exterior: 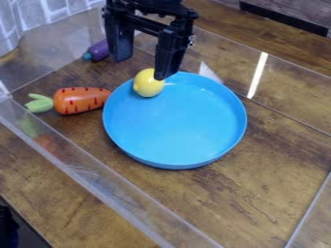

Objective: Remove the lemon from the blue tray and put it on the table

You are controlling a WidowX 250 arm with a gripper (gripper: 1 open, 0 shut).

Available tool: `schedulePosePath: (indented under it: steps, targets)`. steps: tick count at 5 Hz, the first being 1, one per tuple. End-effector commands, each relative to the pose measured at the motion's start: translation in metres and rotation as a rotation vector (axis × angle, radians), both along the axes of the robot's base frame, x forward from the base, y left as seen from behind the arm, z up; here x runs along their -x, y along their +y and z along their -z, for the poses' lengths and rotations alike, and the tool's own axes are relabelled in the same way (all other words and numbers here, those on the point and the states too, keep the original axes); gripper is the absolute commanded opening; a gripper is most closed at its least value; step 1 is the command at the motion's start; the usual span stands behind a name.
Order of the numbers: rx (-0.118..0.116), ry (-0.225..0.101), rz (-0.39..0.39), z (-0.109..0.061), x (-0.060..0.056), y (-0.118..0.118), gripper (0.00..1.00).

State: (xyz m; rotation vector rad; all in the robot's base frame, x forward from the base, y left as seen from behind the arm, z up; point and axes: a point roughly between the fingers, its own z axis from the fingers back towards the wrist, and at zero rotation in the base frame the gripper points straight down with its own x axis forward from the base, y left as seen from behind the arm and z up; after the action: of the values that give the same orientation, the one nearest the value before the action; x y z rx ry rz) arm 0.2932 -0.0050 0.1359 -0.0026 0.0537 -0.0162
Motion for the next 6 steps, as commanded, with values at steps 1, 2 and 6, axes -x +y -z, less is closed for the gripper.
schedulePosePath:
  steps: [1, 2, 6]
  targets:
    - [-0.001, 0.01, -0.023, 0.011, -0.007, 0.002, 1.0]
    - [-0.007, 0.017, -0.043, 0.025, -0.017, 0.005, 1.0]
    - [0.031, -0.004, -0.027, 0.039, -0.052, 0.024, 1.0]
